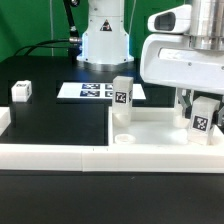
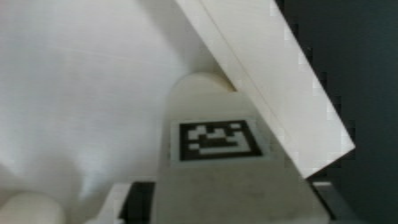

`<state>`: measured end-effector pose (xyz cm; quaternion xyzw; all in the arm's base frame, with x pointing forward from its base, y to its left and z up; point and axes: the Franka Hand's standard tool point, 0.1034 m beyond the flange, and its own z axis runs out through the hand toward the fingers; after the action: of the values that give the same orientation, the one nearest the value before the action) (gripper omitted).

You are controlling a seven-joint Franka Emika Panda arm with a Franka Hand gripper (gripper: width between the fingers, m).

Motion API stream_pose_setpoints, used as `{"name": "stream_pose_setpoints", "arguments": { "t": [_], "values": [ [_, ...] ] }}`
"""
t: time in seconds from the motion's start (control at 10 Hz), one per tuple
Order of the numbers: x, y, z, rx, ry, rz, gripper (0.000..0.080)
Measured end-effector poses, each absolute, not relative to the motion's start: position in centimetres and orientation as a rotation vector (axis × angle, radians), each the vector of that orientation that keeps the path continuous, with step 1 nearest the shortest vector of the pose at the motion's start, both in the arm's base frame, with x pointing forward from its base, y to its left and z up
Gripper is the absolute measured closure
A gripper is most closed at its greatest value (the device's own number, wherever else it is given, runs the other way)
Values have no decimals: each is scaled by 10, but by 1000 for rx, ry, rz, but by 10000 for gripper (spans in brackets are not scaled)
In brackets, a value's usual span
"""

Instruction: Assemble square table

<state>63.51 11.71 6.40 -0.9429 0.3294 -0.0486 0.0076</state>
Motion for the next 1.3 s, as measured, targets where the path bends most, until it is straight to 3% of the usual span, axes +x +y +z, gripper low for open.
{"name": "stream_pose_setpoints", "arguments": {
  "t": [0.6, 1.3],
  "values": [
    [630, 114, 62, -2045, 2212, 35, 506],
    [625, 101, 61, -1543, 2568, 91, 505]
  ]
}}
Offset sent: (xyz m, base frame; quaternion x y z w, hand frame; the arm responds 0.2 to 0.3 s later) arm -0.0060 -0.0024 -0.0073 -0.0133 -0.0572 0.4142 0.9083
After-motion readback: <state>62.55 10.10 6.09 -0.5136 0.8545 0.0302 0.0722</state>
